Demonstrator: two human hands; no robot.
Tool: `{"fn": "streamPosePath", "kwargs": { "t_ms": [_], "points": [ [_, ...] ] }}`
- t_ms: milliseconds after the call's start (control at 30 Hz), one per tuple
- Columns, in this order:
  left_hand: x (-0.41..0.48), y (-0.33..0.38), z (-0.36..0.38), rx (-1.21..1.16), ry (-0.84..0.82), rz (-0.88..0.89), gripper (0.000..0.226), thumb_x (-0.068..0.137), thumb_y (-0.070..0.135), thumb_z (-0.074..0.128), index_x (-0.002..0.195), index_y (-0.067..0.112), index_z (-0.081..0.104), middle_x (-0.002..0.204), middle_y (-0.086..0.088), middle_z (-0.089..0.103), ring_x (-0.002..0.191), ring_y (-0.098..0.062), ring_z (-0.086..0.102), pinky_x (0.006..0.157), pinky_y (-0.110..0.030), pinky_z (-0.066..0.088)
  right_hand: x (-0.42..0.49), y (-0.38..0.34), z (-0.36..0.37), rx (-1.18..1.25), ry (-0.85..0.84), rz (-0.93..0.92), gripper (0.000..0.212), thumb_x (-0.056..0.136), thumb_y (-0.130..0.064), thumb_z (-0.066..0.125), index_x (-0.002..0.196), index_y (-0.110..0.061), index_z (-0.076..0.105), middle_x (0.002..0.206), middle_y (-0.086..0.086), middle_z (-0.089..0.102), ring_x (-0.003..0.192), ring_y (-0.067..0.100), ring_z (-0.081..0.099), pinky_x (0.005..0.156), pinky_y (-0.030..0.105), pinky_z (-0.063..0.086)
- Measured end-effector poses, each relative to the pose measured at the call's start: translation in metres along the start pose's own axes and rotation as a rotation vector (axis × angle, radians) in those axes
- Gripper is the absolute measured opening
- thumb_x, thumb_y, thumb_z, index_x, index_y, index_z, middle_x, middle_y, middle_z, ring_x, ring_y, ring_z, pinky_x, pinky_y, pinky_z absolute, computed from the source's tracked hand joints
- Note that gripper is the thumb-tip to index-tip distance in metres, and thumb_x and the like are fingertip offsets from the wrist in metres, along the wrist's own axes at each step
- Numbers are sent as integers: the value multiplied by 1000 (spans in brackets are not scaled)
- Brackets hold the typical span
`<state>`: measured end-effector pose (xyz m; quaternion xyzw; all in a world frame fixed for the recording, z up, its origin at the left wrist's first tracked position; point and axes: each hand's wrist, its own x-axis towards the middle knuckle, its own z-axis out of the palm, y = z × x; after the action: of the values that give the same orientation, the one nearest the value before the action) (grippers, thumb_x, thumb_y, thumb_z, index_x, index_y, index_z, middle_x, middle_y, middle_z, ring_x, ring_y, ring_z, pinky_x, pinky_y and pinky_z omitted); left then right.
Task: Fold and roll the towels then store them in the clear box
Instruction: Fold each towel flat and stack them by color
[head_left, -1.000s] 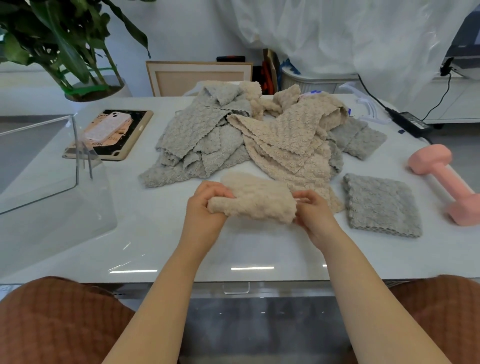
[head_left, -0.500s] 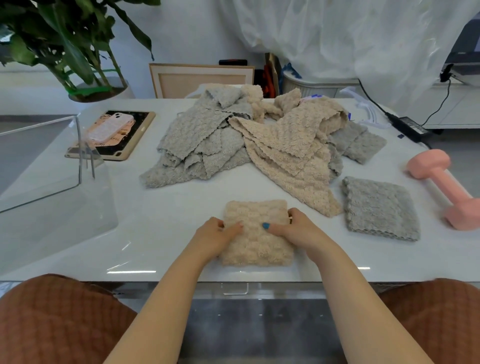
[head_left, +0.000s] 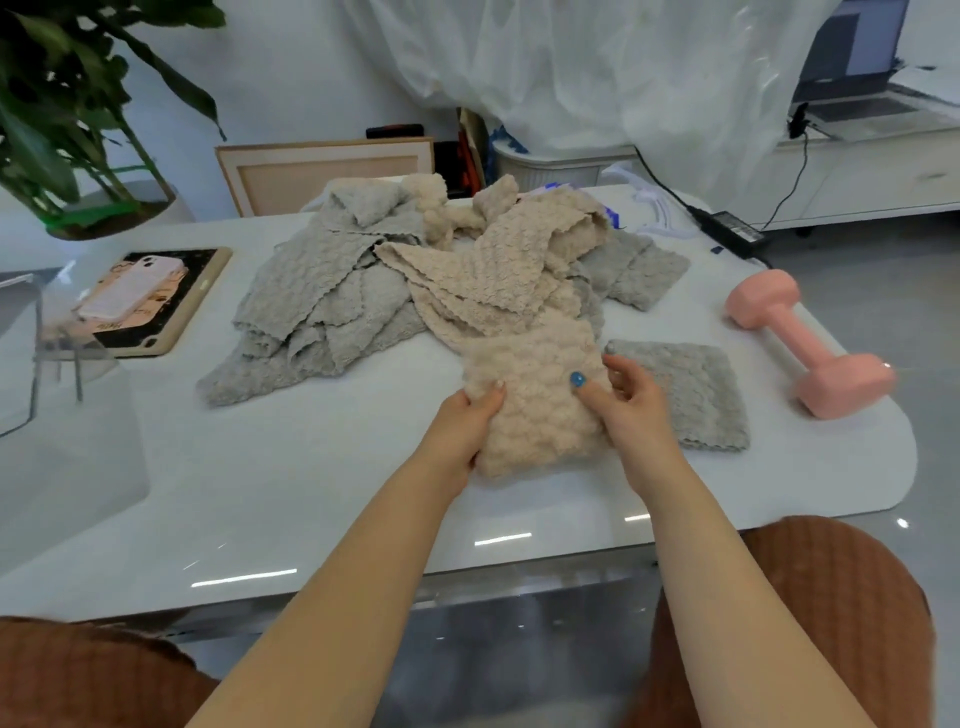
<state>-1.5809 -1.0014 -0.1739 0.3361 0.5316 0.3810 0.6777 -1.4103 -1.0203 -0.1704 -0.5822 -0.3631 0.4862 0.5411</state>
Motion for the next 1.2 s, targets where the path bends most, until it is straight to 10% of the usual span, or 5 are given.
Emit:
{"fn": "streamPosePath", "kwargs": {
  "t_ms": [400,567,733,1200],
  "points": [
    [68,-16,163,568,111,471,44,97,15,48,136,13,29,127,-5,51,111,-21,53,93,-31,43,62,-8,-117,-653,305,-362,51,90,3,39,137,-17,45,104,1,49,82,12,48,79,20,41],
    [83,-61,159,825,261,627,53,99,19,45,146,9,23,142,-13,39,122,-25,46,97,-37,42,75,54,-117,-734,301,-381,44,92,-1,43,133,-13,54,105,11,44,93,24,50,90,32,43],
    [85,-66,154,964,298,760,51,96,3,41,143,22,35,122,-12,35,84,-24,50,72,-40,51,76,54,-114,-844,364,-370,50,90,3,41,135,-13,53,122,20,44,110,35,43,90,35,40],
    [56,-68,71,1386,596,741,55,77,2,52,130,11,46,132,-16,45,114,-33,42,91,-40,32,66,37,-119,-1104,418,-299,48,85,-1,43,126,-19,60,127,19,42,108,39,41,86,45,41]
  ]
}}
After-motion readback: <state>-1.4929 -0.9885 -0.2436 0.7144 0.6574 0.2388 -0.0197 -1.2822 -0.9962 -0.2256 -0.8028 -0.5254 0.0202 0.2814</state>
